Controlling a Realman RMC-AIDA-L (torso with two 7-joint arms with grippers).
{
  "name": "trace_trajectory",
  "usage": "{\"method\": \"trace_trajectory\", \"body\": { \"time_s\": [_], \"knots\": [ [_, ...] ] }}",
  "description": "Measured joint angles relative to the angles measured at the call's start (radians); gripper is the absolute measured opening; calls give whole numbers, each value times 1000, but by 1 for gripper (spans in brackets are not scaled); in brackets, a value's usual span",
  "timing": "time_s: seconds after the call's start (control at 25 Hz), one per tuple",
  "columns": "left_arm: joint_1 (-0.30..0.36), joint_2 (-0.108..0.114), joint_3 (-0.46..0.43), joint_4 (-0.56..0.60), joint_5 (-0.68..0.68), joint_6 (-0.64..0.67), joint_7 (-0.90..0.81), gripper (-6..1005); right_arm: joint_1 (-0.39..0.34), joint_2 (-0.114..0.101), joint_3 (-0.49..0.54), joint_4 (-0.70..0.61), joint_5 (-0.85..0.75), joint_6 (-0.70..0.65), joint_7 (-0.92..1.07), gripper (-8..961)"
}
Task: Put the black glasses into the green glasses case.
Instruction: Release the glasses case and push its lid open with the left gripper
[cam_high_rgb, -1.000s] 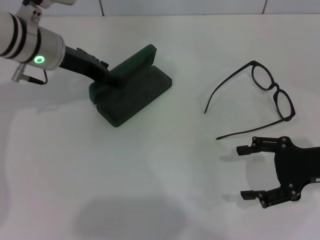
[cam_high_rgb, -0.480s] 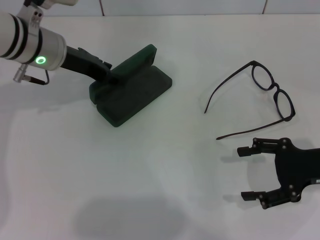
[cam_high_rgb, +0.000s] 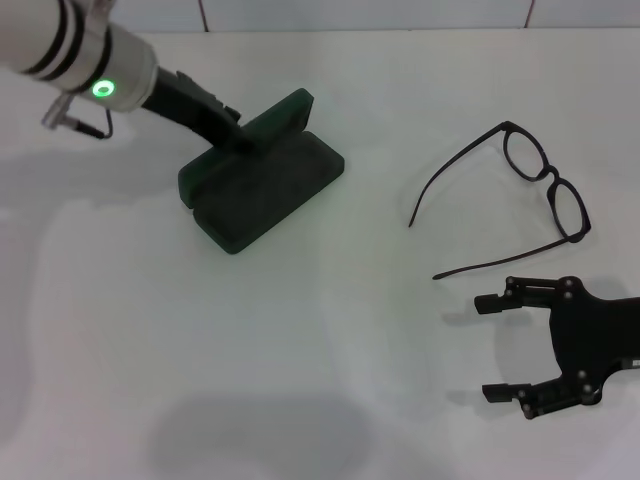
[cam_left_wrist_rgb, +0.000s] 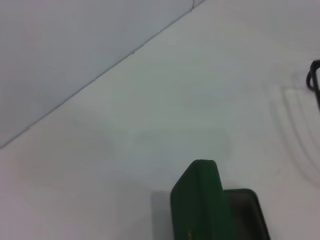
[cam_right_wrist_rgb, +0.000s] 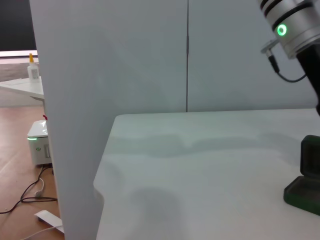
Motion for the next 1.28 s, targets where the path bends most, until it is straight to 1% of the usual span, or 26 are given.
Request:
{"method": "trace_trajectory", "body": {
  "time_s": [0.12, 0.28, 0.52, 0.92, 1.28],
  "knots": [
    [-35, 4, 47, 3, 52, 0, -37, 563, 0, 0, -1, 0, 0, 0, 0, 880],
    [-64, -6, 77, -4, 121, 1, -57, 559, 0, 5, -3, 0, 0, 2, 0, 880],
    [-68, -24, 85, -4, 168, -4, -63, 554, 0, 8, -4, 0, 0, 9, 0, 880],
    [-69, -34, 86, 3, 174, -34, -74, 544, 0, 11, 0, 0, -16, 13, 0, 879],
    [-68, -34, 103, 1, 173, -36, -69, 364, -1, 17, 0, -4, -26, 22, 0, 879]
  ]
}}
